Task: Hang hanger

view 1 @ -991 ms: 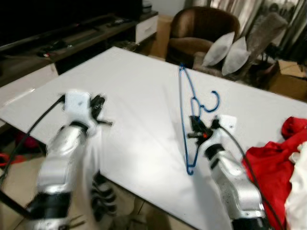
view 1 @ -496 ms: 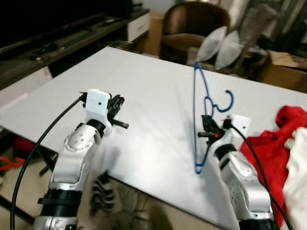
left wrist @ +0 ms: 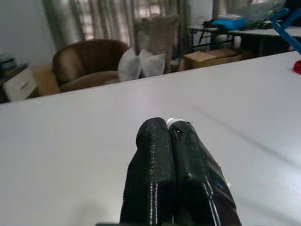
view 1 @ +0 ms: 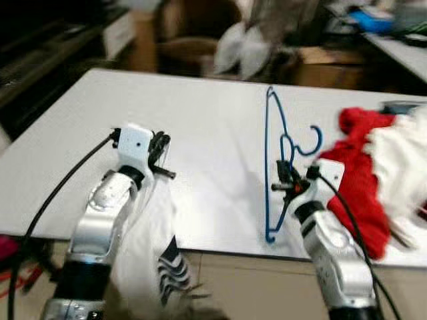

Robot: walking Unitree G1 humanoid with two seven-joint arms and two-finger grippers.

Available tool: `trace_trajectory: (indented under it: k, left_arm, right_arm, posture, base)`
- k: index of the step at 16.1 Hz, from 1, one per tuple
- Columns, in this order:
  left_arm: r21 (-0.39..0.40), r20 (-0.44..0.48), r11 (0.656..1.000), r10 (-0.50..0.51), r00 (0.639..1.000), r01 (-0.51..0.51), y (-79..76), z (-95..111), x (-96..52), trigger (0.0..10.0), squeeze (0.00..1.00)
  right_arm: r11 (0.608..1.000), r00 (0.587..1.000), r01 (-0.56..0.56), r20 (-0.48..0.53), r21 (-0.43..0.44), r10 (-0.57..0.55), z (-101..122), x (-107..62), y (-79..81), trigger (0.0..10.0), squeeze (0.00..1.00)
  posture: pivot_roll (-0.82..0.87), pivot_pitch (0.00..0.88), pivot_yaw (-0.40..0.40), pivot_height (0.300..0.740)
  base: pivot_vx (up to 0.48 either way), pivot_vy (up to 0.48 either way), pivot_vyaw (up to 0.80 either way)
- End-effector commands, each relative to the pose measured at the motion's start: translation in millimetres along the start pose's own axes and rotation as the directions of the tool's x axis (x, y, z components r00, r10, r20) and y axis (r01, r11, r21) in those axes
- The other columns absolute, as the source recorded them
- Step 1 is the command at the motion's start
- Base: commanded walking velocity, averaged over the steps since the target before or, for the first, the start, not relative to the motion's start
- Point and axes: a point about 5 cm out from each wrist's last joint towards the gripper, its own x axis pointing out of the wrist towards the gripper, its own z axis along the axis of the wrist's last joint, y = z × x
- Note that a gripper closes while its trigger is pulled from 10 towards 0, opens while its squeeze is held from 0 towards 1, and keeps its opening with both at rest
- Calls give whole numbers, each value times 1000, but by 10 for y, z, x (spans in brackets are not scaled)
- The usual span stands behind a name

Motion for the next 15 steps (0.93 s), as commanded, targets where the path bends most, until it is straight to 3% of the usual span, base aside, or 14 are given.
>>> trace_trajectory:
  k: [1,3,9,15]
  left_arm:
    - [-3,29,1000,-5,1000,5,-26,47,23,10000,0]
    - [-59,25,998,22,999,-21,-4,34,15,10000,0]
    - [-48,58,998,36,998,-33,36,84,2,10000,0]
    - [-55,65,998,46,997,-43,78,95,-4,10000,0]
  right_arm:
    - [1000,1000,9,-25,-8,-9,-39,-11,-21,10000,0]
    - [1000,1000,6,-21,-9,-6,-31,-12,-20,10000,0]
    - [1000,1000,-15,-20,-7,14,-13,-11,0,10000,0]
    - [1000,1000,-22,-17,-11,22,11,12,-1,10000,0]
  posture:
    - [-25,0,-18,740]
    - [-25,0,-19,740]
    - [-24,0,-23,740]
    - [-21,0,-28,740]
  base:
    - [0,-480,0]
    - [0,0,0]
    - [0,0,0]
    - [334,0,0]
